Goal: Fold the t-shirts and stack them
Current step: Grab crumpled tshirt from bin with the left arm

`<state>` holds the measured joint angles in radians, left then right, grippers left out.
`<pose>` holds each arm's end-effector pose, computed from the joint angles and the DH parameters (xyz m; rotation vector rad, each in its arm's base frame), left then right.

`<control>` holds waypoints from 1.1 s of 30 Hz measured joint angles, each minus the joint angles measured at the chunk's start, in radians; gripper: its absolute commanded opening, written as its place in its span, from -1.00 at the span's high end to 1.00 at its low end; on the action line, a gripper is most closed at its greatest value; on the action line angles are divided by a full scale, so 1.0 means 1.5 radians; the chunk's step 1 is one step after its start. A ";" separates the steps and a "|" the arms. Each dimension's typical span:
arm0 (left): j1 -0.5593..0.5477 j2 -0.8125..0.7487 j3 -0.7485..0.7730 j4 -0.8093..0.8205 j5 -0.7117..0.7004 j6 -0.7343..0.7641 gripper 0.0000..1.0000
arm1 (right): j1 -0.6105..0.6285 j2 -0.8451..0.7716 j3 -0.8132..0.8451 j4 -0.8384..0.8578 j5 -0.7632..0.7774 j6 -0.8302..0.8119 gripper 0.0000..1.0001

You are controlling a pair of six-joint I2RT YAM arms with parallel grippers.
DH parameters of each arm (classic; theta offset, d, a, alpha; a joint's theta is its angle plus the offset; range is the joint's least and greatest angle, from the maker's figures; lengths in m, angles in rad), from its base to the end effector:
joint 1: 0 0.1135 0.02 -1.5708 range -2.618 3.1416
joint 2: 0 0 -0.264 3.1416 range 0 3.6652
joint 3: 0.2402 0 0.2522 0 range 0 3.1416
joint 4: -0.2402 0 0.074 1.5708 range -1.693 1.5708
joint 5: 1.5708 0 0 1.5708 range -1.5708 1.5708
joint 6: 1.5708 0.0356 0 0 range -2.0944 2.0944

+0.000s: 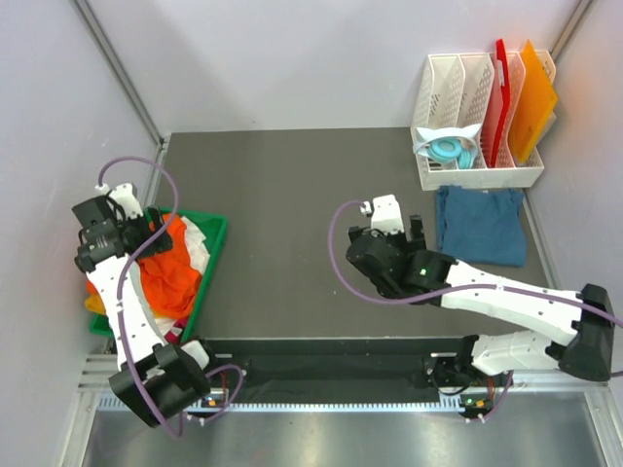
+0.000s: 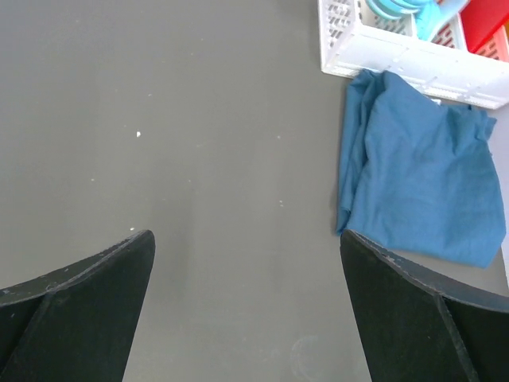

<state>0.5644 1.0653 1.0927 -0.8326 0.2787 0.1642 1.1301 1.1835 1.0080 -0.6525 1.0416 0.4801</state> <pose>0.1830 0.1043 0.3331 -0.3346 2.3127 0.0290 0.1277 0.1987 0.3065 -0.2056 1.9476 -0.2232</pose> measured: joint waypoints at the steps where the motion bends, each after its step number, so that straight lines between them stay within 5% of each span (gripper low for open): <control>1: 0.000 0.001 -0.008 -0.003 0.008 -0.002 -0.46 | 0.000 0.012 0.007 0.000 -0.002 -0.002 -0.99; 17: 0.007 0.031 -0.020 0.041 -0.133 -0.078 -0.40 | 0.000 0.054 0.087 0.011 -0.010 0.001 -0.99; 26: 0.007 0.056 -0.041 0.052 -0.200 -0.097 -0.09 | -0.006 0.045 0.069 0.011 -0.010 0.014 -0.99; 29: 0.007 0.093 -0.046 0.056 -0.200 -0.108 0.23 | -0.008 0.045 0.069 0.011 -0.011 0.014 -1.00; 30: 0.007 0.110 -0.046 0.060 -0.202 -0.111 0.59 | -0.008 0.045 0.069 0.011 -0.011 0.013 -0.99; 32: 0.007 0.134 -0.046 0.066 -0.202 -0.117 1.00 | -0.010 0.045 0.069 0.011 -0.010 0.012 -0.99; 33: 0.008 0.144 -0.046 0.067 -0.203 -0.116 1.00 | -0.010 0.045 0.069 0.011 -0.011 0.012 -0.99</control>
<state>0.5762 1.2812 1.0245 -0.7326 -0.0254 -0.0105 1.1145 1.2503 1.1110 -0.6357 1.0256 0.4980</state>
